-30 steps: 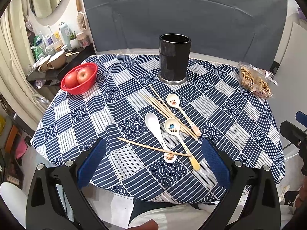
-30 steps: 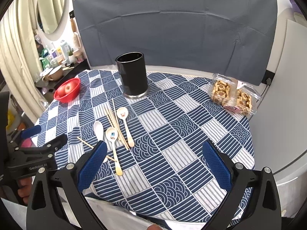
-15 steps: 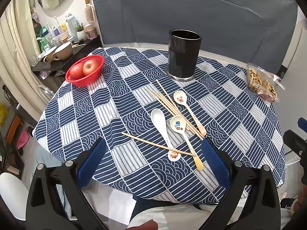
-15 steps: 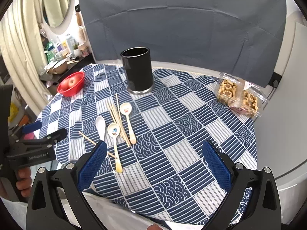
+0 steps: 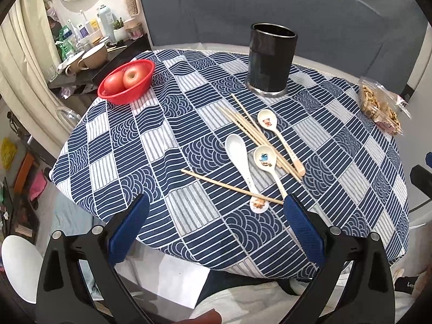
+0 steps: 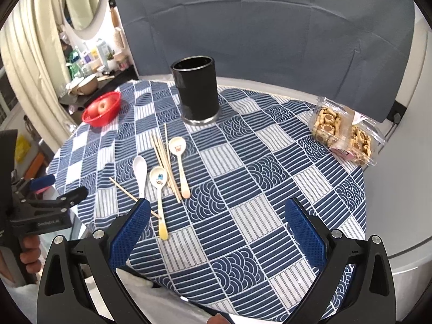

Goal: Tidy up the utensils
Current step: 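Lower the left tool and grasp a wooden chopstick while the right tool grasps another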

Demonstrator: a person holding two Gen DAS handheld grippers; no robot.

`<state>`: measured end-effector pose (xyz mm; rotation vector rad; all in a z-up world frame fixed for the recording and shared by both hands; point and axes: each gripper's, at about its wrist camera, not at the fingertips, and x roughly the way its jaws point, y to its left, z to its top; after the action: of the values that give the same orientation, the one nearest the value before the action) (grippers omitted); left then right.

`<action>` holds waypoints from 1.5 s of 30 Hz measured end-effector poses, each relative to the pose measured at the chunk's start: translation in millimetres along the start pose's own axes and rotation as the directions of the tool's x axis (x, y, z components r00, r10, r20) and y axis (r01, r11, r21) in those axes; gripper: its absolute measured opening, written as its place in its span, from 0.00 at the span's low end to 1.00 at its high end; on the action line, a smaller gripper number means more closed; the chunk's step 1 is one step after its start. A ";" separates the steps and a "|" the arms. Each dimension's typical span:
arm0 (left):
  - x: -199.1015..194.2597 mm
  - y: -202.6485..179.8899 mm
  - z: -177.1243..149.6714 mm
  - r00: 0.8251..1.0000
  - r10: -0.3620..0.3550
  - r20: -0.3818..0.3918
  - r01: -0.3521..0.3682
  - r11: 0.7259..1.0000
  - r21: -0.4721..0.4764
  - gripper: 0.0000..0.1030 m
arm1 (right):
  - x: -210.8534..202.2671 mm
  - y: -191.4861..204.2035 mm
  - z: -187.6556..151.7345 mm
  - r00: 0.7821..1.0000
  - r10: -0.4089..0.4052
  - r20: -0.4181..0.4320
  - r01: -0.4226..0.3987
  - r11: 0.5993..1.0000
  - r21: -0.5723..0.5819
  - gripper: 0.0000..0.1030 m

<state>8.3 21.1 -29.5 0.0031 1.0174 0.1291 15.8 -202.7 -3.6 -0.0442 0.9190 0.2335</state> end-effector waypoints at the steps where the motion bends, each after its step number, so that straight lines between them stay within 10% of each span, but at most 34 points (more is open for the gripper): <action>1: 1.8 1.4 -0.2 1.000 0.009 -0.005 -0.009 1.000 -0.002 0.94 | 2.9 1.2 2.2 1.000 -0.005 -0.008 0.005 1.000 -0.006 0.93; 15: 51.1 30.2 12.0 0.989 -0.002 -0.147 -0.025 0.983 -0.184 0.94 | 65.2 34.5 64.3 0.992 0.019 -0.127 -0.041 0.984 -0.171 0.92; 37: 142.2 54.9 4.3 0.915 -0.009 -0.402 -0.180 0.885 -0.430 0.94 | 213.1 108.4 119.6 0.953 0.073 -0.295 -0.205 0.871 -0.447 0.92; 45: 159.6 62.7 3.1 0.891 -0.028 -0.453 -0.218 0.849 -0.482 0.94 | 254.3 112.7 127.7 0.976 -0.018 -0.216 -0.098 0.853 -0.512 0.92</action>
<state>87.1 100.8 -159.3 -0.4973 1.4171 0.5206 239.3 -29.4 -120.5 -0.5656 1.0494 0.5230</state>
